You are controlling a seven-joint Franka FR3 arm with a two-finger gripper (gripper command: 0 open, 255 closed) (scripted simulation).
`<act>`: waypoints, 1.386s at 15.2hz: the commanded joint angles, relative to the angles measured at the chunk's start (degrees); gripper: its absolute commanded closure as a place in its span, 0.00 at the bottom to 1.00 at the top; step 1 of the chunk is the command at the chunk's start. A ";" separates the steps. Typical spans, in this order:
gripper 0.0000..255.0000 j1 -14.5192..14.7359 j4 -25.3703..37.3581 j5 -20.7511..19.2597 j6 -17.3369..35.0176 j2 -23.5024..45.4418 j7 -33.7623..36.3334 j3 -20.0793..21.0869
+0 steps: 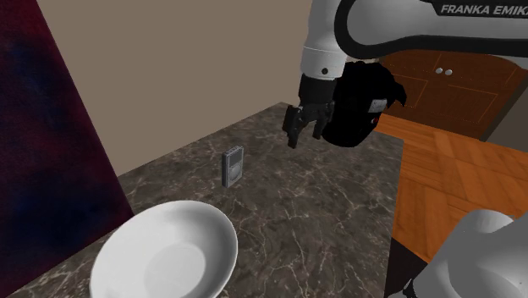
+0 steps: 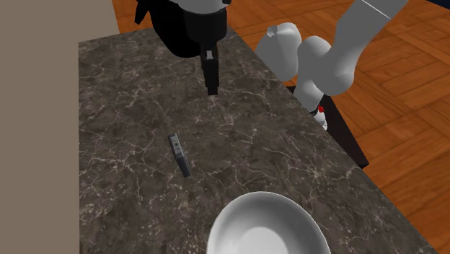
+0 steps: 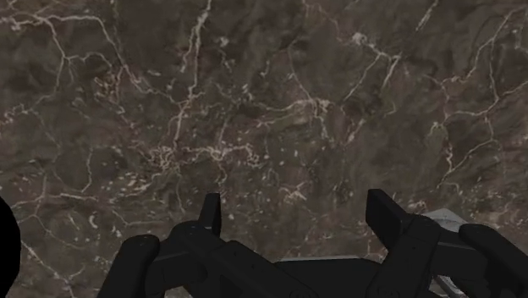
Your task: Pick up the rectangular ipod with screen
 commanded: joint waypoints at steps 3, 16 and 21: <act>0.00 0.94 6.15 -0.66 1.26 7.06 4.41 3.81; 0.00 5.05 22.79 -7.30 3.09 26.22 15.39 11.32; 0.00 4.95 18.80 -7.13 6.71 25.82 15.28 11.25</act>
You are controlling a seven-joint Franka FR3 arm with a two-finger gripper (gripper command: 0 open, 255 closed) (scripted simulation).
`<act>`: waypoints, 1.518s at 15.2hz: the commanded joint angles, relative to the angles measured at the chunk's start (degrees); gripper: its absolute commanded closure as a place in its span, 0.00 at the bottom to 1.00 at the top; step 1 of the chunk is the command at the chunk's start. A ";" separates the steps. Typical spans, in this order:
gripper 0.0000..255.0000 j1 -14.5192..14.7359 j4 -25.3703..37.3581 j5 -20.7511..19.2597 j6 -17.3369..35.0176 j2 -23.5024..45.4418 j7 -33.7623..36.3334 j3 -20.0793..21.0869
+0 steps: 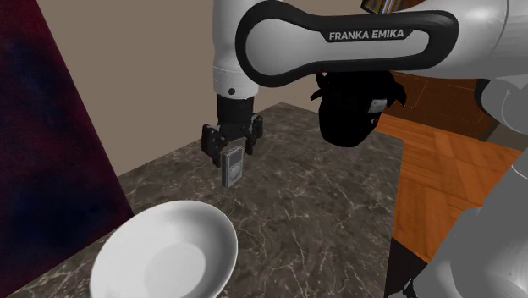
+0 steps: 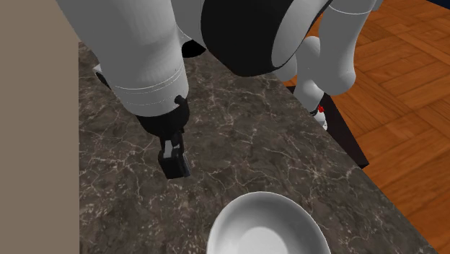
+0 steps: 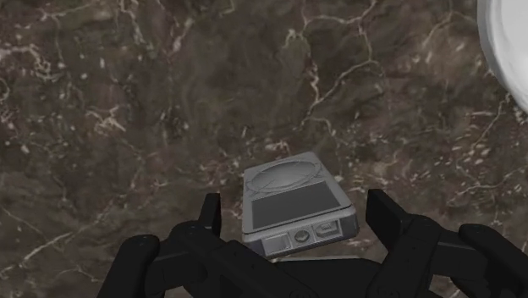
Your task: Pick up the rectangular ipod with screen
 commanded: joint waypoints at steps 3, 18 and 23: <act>1.00 -0.02 -0.72 0.02 0.70 -0.05 -0.03 -0.02; 1.00 0.14 5.44 -0.27 -4.84 0.63 0.14 0.10; 1.00 0.40 10.53 -0.73 -9.01 1.66 0.43 0.27</act>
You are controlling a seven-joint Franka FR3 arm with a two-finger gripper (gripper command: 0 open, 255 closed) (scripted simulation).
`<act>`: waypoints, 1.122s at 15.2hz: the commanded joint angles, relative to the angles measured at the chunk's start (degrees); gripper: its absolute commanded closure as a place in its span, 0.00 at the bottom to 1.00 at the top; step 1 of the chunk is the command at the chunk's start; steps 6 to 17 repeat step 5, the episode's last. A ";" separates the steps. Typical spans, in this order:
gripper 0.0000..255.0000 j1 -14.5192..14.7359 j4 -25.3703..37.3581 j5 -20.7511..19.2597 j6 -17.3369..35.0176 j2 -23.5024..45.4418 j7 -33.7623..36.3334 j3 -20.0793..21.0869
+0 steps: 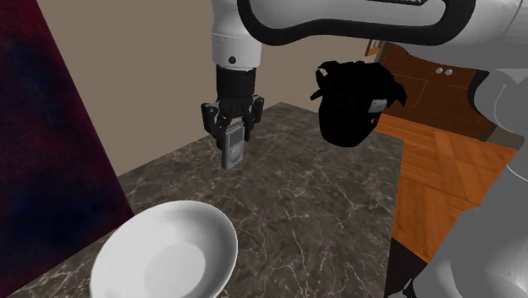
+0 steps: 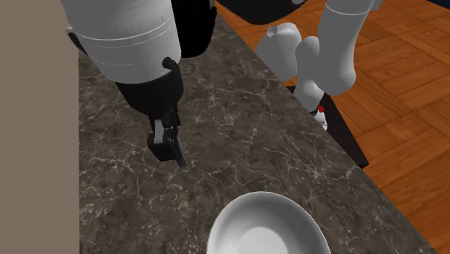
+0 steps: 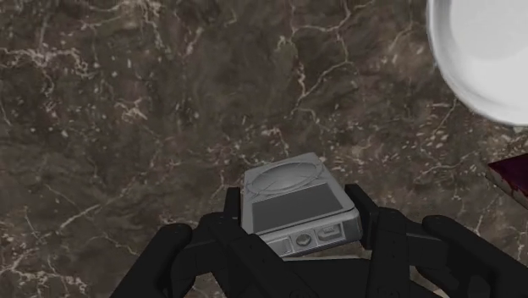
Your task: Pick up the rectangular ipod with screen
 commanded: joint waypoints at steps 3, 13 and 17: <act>1.00 0.22 4.37 -0.44 -3.51 0.98 0.18 0.12; 1.00 0.24 4.54 -0.46 -3.64 1.02 0.19 0.12; 1.00 0.24 4.54 -0.46 -3.64 1.02 0.19 0.12</act>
